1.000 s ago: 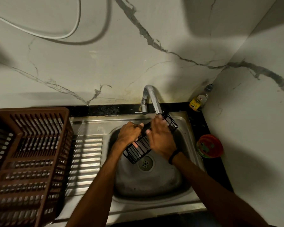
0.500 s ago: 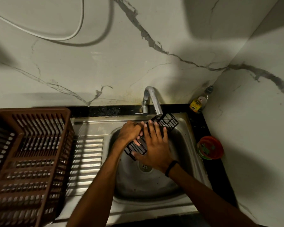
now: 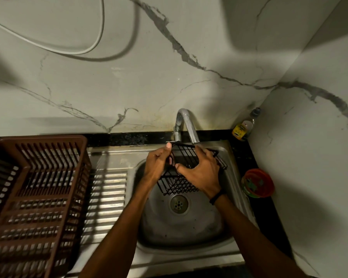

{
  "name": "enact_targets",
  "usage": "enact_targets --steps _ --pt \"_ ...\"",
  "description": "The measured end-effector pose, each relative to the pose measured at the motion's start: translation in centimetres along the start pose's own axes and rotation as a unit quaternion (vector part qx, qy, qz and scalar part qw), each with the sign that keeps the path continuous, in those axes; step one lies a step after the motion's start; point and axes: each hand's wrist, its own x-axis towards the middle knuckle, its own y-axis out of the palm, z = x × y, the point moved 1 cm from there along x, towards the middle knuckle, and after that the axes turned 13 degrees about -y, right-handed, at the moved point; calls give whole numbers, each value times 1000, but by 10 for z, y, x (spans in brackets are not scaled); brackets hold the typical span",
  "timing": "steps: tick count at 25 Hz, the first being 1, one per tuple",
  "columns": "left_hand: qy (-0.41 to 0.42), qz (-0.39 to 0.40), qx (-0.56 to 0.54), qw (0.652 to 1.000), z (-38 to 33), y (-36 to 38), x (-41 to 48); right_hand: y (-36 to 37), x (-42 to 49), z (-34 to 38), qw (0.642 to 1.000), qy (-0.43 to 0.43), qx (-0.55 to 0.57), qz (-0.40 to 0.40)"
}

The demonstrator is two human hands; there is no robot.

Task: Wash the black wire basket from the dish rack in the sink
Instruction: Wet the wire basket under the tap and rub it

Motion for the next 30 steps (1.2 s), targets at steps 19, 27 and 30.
enact_targets --steps 19,27,30 --pt "-194 54 -20 979 -9 7 -1 7 -9 -21 973 -115 191 -62" --pt "-309 117 -270 904 7 -12 10 20 9 -106 947 205 240 -66" --pt "-323 58 -264 907 19 -14 15 12 15 -112 946 233 226 -7"
